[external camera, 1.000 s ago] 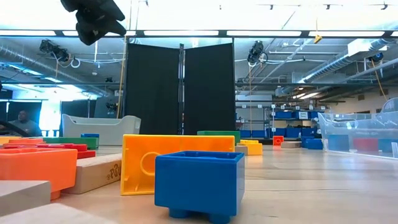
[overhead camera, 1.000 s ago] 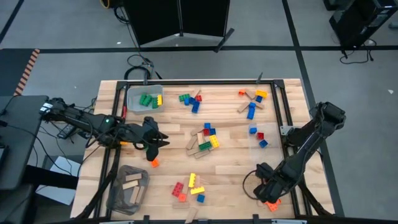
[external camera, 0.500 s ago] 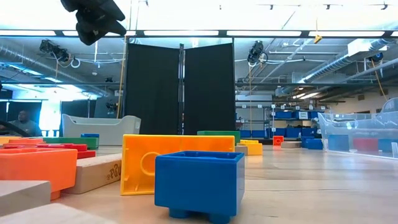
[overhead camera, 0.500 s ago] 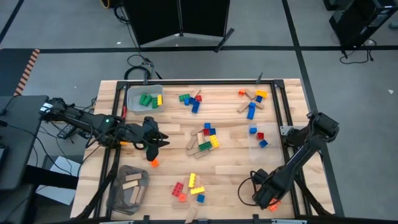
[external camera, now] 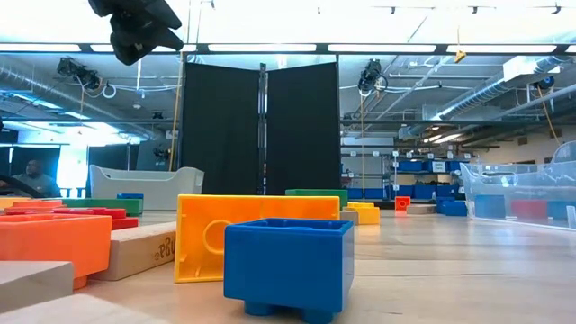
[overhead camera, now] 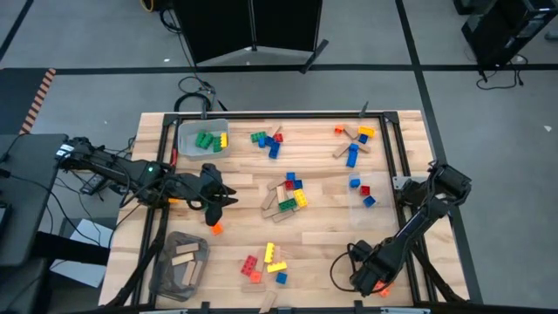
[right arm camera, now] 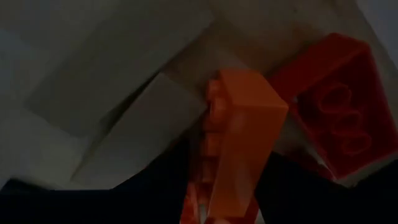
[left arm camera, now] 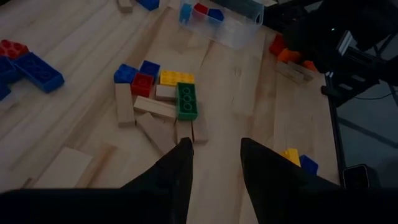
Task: Sort blocks by size
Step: Put the large orange game piece into the gray bin
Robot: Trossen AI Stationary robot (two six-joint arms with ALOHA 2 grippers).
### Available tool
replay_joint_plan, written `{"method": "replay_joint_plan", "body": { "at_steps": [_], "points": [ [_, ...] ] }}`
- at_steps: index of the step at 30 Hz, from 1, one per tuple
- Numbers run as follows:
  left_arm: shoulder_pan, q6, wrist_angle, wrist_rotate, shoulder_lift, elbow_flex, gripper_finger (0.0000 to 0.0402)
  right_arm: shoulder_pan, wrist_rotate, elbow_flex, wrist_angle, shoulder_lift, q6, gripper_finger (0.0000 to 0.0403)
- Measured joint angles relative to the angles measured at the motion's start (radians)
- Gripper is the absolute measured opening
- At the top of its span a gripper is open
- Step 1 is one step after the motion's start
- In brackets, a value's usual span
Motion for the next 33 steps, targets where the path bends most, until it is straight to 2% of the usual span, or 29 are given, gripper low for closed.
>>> {"method": "replay_joint_plan", "body": {
  "at_steps": [7, 13, 20, 28, 33],
  "points": [
    [0.000, 0.000, 0.007, 0.000, 0.000, 0.000, 0.0142, -0.001, 0.020, 0.000, -0.003, 0.004, 0.013, 0.0106],
    [0.000, 0.000, 0.033, 0.000, 0.000, 0.001, 0.0142, -0.001, 0.019, 0.037, -0.062, -0.014, 0.056, 0.0106],
    [0.000, 0.000, 0.092, 0.000, 0.000, 0.001, 0.0142, -0.001, 0.033, 0.241, -0.369, -0.017, 0.047, 0.0106],
    [0.002, 0.000, 0.144, 0.000, 0.000, 0.001, 0.0142, -0.028, 0.263, 0.501, -0.618, -0.018, 0.053, 0.0106],
    [0.002, 0.007, 0.174, -0.009, 0.000, 0.001, 0.0142, -0.095, 0.431, 0.572, -0.674, -0.018, 0.000, 0.0106]
  ]
}}
